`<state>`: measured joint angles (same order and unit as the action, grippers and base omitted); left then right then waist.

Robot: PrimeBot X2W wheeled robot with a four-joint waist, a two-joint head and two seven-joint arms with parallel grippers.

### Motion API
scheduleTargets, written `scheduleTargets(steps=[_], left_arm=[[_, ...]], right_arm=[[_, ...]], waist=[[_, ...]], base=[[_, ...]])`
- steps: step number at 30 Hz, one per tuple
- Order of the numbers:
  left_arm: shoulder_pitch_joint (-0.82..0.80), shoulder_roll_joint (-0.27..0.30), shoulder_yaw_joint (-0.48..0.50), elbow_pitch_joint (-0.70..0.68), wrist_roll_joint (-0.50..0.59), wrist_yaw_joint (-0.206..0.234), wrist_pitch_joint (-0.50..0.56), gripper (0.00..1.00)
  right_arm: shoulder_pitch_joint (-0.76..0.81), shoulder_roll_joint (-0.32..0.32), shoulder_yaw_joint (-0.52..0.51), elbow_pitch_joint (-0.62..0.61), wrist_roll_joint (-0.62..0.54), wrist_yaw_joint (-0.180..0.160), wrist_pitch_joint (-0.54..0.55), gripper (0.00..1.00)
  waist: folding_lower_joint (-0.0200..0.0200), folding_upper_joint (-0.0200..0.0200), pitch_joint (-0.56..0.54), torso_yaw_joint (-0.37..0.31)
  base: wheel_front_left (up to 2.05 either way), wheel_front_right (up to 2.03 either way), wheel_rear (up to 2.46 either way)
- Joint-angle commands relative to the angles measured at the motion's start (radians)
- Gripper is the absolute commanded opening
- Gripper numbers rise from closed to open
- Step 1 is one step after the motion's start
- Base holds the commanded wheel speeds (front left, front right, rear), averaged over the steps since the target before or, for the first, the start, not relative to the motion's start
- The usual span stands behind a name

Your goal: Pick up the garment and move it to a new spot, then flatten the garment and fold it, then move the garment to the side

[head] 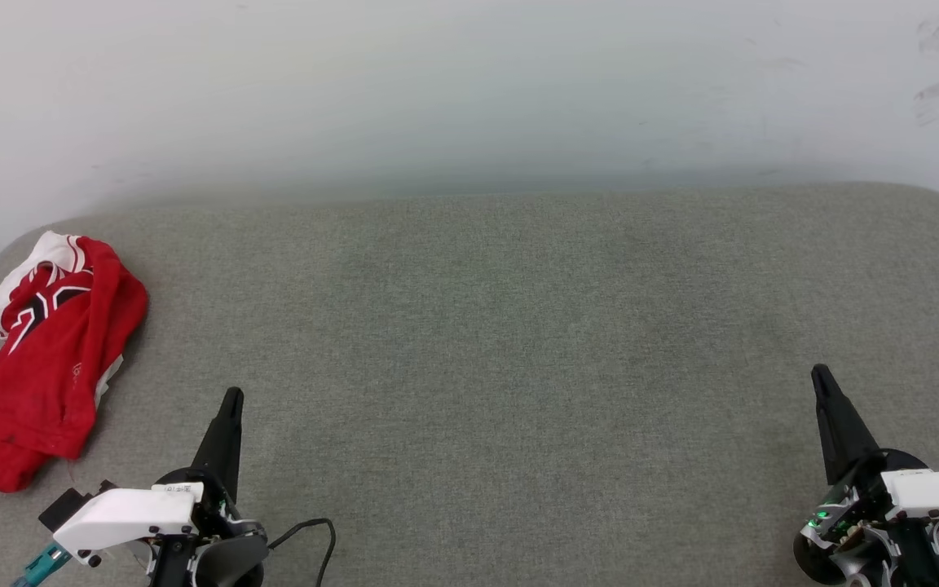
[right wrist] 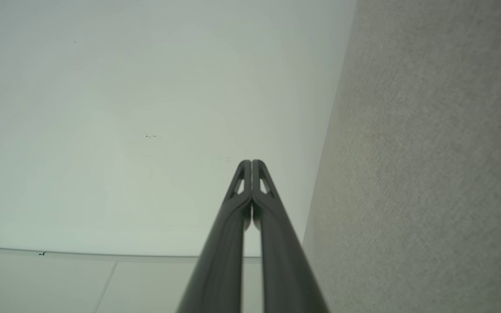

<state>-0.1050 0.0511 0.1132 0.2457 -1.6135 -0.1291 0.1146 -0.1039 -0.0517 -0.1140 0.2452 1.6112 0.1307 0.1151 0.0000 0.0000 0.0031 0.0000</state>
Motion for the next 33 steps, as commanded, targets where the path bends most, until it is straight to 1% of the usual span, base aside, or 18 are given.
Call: scheduleTargets(steps=[1, 33], left_arm=[[-0.008, -0.001, 0.002, 0.001, 0.002, -0.003, 0.002, 0.0], [-0.008, -0.001, 0.002, 0.001, 0.002, -0.003, 0.002, 0.0]], right_arm=[[-0.01, 0.003, 0.0, 0.0, 0.004, 0.0, 0.001, 0.0], [-0.01, 0.003, 0.0, 0.0, 0.004, 0.0, 0.001, 0.0]], waist=[[0.0, 0.0, 0.0, 0.0], [0.0, 0.0, 0.0, 0.0]], base=[[0.0, 0.0, 0.0], [0.0, 0.0, 0.0]])
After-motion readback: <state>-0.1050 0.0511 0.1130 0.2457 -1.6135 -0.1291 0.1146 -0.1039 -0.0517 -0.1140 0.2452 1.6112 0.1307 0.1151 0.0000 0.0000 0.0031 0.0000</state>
